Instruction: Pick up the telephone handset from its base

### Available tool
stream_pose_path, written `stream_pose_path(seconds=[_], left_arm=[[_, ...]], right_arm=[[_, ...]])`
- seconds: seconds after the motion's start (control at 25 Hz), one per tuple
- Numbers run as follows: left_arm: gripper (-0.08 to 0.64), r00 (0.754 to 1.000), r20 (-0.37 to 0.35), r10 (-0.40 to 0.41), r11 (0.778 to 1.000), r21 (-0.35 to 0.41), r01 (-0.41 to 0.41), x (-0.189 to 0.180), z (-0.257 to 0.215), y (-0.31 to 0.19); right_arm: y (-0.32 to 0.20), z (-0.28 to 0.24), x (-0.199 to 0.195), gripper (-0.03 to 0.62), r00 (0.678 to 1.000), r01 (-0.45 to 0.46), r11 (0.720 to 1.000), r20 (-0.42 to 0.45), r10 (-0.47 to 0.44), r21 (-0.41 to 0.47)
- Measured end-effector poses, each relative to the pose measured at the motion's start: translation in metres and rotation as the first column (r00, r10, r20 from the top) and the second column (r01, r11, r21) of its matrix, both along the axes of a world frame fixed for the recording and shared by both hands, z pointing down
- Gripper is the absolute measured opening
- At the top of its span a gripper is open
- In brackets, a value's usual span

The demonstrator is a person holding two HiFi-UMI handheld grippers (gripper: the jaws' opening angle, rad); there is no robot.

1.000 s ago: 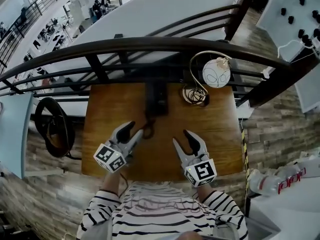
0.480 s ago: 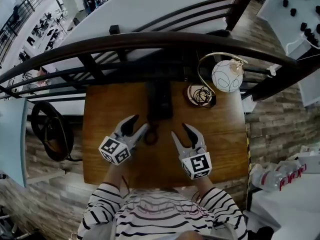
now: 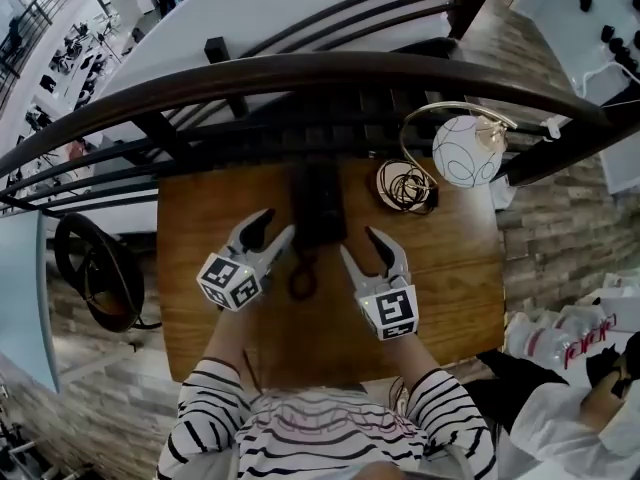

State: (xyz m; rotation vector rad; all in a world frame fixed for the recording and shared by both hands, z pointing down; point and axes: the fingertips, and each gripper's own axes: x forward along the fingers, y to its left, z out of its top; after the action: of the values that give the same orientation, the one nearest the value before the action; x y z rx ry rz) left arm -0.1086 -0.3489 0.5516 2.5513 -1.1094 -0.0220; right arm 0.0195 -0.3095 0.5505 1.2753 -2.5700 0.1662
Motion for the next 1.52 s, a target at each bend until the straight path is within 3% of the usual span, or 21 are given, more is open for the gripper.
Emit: stream_pose_path(seconds=[0.36, 0.6, 0.8, 1.32, 1.52], left_arm=[[0.216, 1.0, 0.001, 0.005, 0.998, -0.056, -0.005, 0.008, 0.036, -0.043], [0.229, 1.0, -0.007, -0.02, 0.989, -0.149, 0.019, 0.007, 0.068, -0.06], [0.229, 1.0, -0.01, -0.015, 0.974, -0.227, 0.012, 0.006, 0.095, -0.07], [0.227, 0.993, -0.098, 0.069, 0.931, -0.351, -0.099, 0.022, 0.116, -0.076], [0.155, 0.989, -0.102, 0.108, 0.909, -0.393, -0.14, 0.029, 0.122, -0.076]], right_arm=[[-0.04, 0.04, -0.005, 0.201, 1.0, 0.012, 0.999, -0.024, -0.013, -0.038], [-0.054, 0.071, -0.015, 0.201, 0.996, 0.036, 0.997, -0.078, -0.042, -0.075], [-0.067, 0.102, -0.026, 0.199, 0.98, 0.084, 0.992, -0.174, -0.1, -0.096], [-0.078, 0.126, -0.041, 0.192, 0.937, 0.162, 0.98, -0.293, -0.19, -0.12], [-0.079, 0.129, -0.04, 0.192, 0.926, 0.183, 0.977, -0.316, -0.207, -0.105]])
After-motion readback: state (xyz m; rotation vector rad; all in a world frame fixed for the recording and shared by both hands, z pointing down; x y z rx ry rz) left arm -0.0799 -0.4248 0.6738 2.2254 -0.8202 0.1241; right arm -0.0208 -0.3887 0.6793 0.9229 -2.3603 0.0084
